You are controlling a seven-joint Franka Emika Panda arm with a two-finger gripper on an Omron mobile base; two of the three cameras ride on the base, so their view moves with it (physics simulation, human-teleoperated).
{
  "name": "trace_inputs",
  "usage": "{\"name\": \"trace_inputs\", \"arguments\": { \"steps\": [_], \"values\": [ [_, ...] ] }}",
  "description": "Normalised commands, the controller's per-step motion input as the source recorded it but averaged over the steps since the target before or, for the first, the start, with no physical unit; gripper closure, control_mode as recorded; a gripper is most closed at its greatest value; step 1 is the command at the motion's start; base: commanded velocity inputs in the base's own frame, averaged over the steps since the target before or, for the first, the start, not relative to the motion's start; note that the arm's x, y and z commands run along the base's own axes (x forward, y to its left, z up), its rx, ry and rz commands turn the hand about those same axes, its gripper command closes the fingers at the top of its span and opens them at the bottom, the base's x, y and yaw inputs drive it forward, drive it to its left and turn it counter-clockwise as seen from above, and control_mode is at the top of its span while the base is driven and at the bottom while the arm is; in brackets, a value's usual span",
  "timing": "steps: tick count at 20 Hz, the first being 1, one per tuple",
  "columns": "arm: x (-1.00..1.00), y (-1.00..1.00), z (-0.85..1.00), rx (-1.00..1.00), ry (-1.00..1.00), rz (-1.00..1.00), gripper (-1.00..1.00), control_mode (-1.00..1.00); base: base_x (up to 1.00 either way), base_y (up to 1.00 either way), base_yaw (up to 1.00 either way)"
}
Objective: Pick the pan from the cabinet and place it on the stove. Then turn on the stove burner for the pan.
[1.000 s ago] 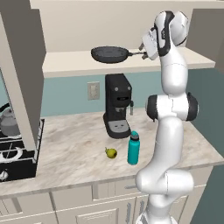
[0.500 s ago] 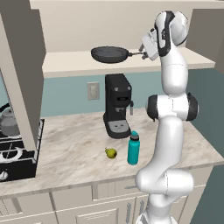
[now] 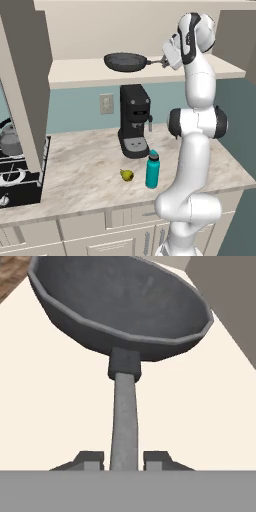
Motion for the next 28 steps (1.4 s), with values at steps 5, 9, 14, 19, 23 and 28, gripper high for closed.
{"name": "trace_inputs", "arguments": {
  "steps": [5,9,14,19,23,28],
  "values": [
    [0.0,-0.04,-0.31,0.07,-0.06,0.0,1.0,-1.0,0.0,0.0,0.0],
    [0.0,-0.01,-0.35,0.09,-0.1,0.0,1.0,-1.0,0.0,0.0,0.0],
    [0.0,0.0,-0.39,0.13,-0.17,0.0,1.0,-1.0,0.0,0.0,0.0],
    [-0.08,0.0,-0.2,0.11,-0.3,0.01,1.0,-1.0,0.0,0.0,0.0],
    [-0.21,0.0,-0.08,0.03,-0.37,0.01,1.0,-1.0,0.0,0.0,0.0],
    [-0.29,0.0,-0.07,0.01,-0.38,0.01,1.0,-1.0,0.0,0.0,0.0]
  ]
}}
